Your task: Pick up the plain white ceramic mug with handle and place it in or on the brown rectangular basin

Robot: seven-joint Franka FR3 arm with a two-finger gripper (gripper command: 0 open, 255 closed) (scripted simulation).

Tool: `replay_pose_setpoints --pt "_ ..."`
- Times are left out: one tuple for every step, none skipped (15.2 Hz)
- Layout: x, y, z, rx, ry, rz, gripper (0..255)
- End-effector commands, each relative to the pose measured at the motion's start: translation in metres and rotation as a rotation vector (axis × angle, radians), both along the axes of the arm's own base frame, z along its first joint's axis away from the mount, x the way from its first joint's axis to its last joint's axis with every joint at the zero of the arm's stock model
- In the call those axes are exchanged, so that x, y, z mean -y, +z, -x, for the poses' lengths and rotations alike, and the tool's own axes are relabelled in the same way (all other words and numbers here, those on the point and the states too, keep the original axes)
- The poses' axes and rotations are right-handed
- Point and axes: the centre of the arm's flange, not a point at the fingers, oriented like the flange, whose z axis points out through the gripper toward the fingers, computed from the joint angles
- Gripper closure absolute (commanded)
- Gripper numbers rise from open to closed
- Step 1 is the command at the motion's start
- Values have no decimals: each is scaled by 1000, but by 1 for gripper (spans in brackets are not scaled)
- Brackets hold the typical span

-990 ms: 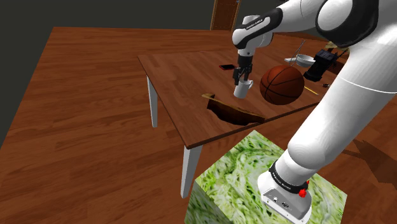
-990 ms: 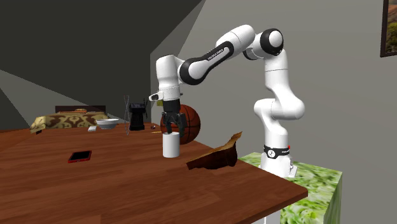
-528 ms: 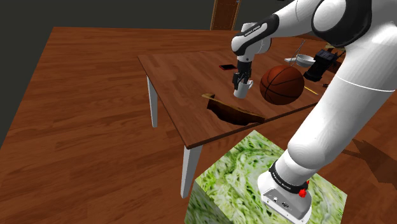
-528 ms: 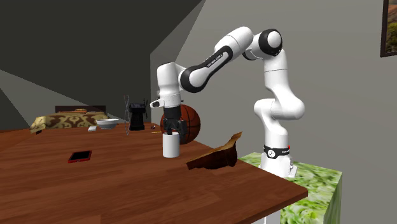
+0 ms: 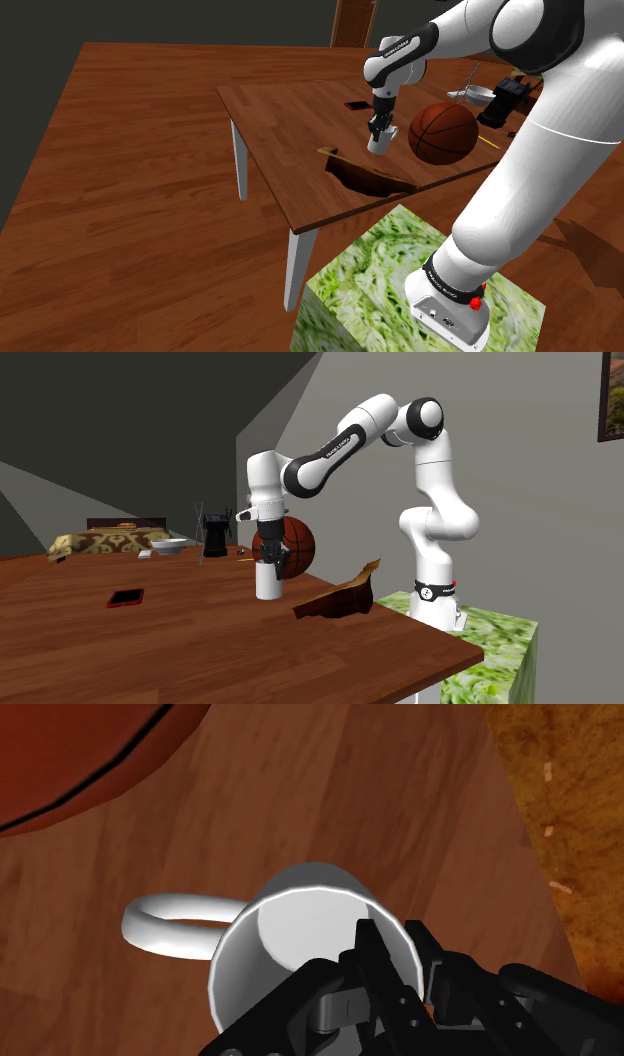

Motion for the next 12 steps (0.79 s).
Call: replay_pose_setpoints --pt "0 0 0 0 0 0 255" --pt "0 0 0 0 0 0 255" --pt "0 0 0 0 0 0 255" --pt "0 0 0 0 0 0 255" --pt "0 0 0 0 0 0 255" --pt "0 0 0 0 0 0 255" --pt "0 0 0 0 0 0 255" --pt "0 5 0 0 0 0 255" --pt "0 10 0 0 0 0 255" --pt "0 16 0 0 0 0 255" --pt "0 21 0 0 0 0 255" --pt "0 26 0 0 0 0 255"
